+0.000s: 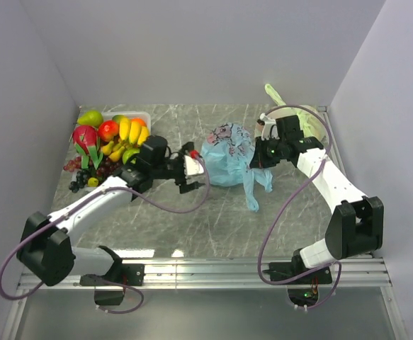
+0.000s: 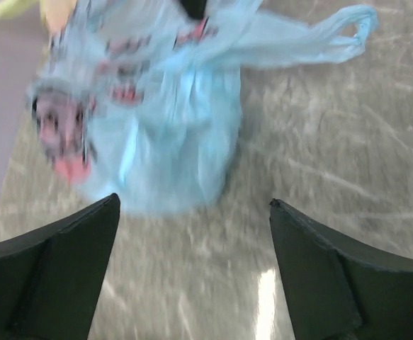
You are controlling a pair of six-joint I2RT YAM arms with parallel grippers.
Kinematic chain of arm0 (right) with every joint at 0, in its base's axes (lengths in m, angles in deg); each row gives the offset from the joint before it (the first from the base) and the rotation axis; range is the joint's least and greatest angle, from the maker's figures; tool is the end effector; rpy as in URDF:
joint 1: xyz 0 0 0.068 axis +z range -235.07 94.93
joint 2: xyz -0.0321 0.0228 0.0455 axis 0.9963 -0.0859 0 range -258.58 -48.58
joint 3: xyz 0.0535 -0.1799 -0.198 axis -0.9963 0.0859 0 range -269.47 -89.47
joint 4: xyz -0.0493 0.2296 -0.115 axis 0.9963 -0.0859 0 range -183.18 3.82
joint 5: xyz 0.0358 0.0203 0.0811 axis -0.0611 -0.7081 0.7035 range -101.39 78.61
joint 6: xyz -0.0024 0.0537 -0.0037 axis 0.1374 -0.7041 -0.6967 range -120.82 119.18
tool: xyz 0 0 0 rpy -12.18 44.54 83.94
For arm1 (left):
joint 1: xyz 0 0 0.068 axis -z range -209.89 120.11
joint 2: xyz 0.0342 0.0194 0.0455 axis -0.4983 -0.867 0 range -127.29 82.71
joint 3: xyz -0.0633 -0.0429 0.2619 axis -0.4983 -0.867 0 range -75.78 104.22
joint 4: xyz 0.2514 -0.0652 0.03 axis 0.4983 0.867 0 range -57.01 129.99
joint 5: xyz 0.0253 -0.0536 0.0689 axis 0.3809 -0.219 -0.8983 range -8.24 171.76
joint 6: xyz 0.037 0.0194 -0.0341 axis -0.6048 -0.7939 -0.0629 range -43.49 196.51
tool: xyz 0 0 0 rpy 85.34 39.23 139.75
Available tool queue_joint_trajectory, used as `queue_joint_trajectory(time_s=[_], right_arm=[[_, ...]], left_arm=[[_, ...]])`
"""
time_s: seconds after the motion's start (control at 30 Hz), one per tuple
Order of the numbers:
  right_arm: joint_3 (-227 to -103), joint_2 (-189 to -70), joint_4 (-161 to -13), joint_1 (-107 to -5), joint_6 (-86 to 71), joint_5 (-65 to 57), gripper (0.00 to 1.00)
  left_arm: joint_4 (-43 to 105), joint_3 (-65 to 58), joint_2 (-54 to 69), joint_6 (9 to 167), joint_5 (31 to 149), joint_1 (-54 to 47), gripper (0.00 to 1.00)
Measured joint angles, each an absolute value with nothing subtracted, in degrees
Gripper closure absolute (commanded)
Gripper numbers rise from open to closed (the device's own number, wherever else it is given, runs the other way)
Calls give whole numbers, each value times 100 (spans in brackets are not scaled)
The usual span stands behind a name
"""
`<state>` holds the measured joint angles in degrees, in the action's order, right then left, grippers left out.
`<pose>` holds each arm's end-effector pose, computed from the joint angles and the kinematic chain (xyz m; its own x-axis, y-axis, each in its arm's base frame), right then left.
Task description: Place the fake fruits into the plastic bag and tie a complex knot
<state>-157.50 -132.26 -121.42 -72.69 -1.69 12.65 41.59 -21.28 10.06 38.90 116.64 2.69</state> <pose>0.2998 0.0807 0.2850 -0.7645 -0.1537 -0.6260 -0.4353 0.8394 0.3255 0.2291 -0.1706 0.2998 0.2317 0.4460 -0.8645 0.9223 0.1820 0.3411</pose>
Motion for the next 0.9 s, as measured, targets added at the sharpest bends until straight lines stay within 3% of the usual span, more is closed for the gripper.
queue_joint_trajectory(time_s=[0.1, 0.47, 0.57, 0.67, 0.7, 0.77, 0.8, 0.87, 0.9], right_arm=[[-15693, -13222, -12136, -7271, -313, 1636, 100], [-15457, -13226, -12136, -7348, -724, 2895, 100], [-15457, -13261, -12136, -7490, -809, 3223, 100], [-15453, -13285, -12136, -7654, -853, 3487, 100], [-15431, -13285, -12127, -7708, -853, 3564, 100], [-15361, -13285, -12138, -7767, -844, 3669, 100], [-15306, -13285, -12136, -7798, -838, 3702, 100], [-15142, -13257, -12134, -7868, -822, 3763, 100], [-15068, -13235, -12138, -7887, -820, 3767, 100]], left_arm=[[3520, -2270, 733, 3661, 11653, 673, 1], [1868, -2375, -220, 2780, 11644, 1836, 2], [1715, -2299, -589, 2653, 11609, 2011, 13], [1468, -2207, -1002, 2649, 11432, 2109, 34], [1352, -2196, -1116, 2677, 11318, 2116, 47], [1249, -2187, -1208, 2775, 11165, 2094, 60], [1221, -2187, -1205, 2845, 11113, 2065, 75], [1066, -2185, -1157, 3095, 10999, 1989, 96], [1055, -2185, -1101, 3256, 10949, 1941, 99]])
